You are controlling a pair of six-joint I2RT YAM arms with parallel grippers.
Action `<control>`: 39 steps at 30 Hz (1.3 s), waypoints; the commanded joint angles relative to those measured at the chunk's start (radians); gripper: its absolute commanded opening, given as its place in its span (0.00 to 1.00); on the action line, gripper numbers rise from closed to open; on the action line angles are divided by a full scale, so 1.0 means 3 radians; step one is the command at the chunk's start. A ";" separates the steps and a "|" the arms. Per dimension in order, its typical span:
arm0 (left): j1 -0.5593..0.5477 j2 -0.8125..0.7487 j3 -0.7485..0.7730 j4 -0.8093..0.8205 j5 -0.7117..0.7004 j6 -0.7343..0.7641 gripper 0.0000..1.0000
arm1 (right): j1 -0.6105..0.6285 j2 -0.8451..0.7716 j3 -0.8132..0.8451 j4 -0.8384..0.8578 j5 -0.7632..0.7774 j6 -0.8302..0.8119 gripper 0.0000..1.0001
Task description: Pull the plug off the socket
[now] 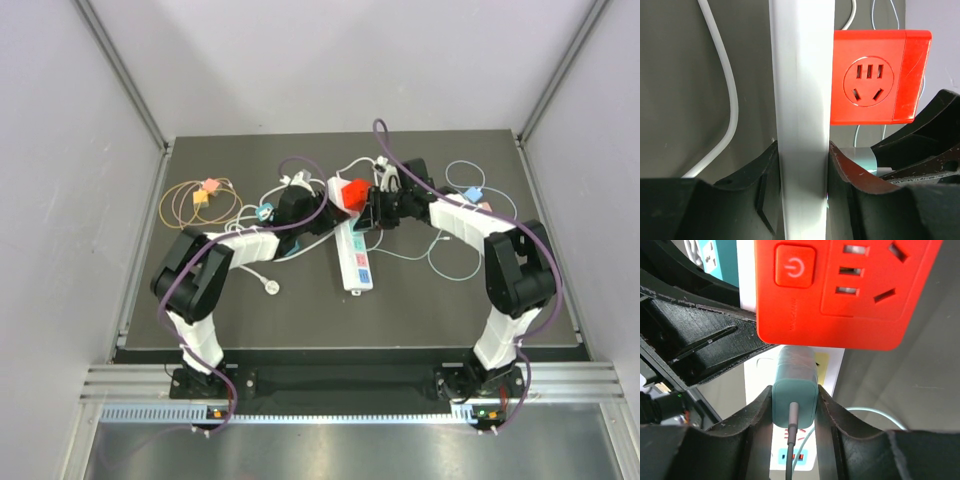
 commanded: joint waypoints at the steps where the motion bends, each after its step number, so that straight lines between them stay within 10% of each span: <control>1: -0.0034 -0.0314 0.0024 0.0168 -0.0167 0.0178 0.00 | 0.0060 -0.0192 0.0209 0.0004 0.0173 -0.0353 0.00; 5: -0.0034 -0.0339 0.0003 -0.0057 -0.0489 0.0311 0.00 | 0.0040 -0.0545 0.0056 0.0085 0.0445 -0.0523 0.00; 21: -0.0019 -0.0360 -0.0069 0.0167 -0.0285 0.0552 0.00 | -0.0696 -0.0643 -0.0272 0.0285 -0.1375 -0.0671 0.00; 39: -0.0019 -0.0375 0.0095 -0.0232 -0.0633 0.0567 0.00 | -0.0441 -0.1159 -0.0236 -0.0334 0.0086 -0.1581 0.00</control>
